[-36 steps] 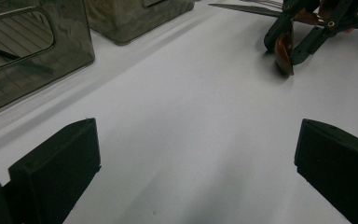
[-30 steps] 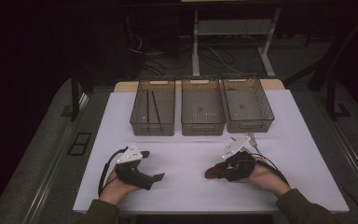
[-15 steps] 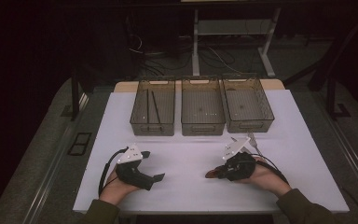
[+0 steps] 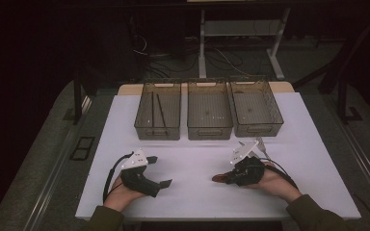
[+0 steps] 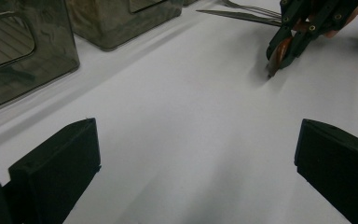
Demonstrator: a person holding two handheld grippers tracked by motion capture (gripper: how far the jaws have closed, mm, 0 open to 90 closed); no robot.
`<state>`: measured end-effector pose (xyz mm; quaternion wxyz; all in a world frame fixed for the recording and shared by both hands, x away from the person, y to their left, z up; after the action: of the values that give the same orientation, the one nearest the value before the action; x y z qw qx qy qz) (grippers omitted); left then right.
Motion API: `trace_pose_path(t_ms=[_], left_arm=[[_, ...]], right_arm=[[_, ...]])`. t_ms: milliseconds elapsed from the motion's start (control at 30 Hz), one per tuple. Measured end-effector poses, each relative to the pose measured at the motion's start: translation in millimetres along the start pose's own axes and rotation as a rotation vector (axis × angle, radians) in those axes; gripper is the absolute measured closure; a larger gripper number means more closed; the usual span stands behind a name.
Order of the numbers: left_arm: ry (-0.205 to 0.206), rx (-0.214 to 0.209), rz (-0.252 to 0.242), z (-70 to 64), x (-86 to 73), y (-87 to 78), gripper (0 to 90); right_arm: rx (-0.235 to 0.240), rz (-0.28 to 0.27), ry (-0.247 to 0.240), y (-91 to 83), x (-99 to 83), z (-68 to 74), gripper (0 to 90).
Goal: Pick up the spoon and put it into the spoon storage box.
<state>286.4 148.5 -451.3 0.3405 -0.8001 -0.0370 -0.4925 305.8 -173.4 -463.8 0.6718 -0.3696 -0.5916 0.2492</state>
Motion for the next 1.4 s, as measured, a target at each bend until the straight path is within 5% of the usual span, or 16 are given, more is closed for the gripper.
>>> trace_pose_path(t_ms=[433,1400], left_arm=[[0.017,-0.008,0.0,-2.2,0.2,0.6,0.0],[0.018,-0.009,0.002,-3.5,-0.1,1.8,0.0]], right_arm=[[-0.05,-0.061,0.098,-16.9,3.3,-7.7,80.1],[-0.16,-0.207,0.205,-51.0,14.1,-38.1,80.1]])
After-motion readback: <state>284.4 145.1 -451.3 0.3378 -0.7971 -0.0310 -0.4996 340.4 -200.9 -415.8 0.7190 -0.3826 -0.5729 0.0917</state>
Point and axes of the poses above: each handheld gripper's, and its own axes: y roughly forward along the jaws, x roughly out of its top, z roughly to its left, the point moved 3 cm from there along y, roughly forward along the jaws, and after that the axes turned 10 degrees about -y, right-handed, at the moved point
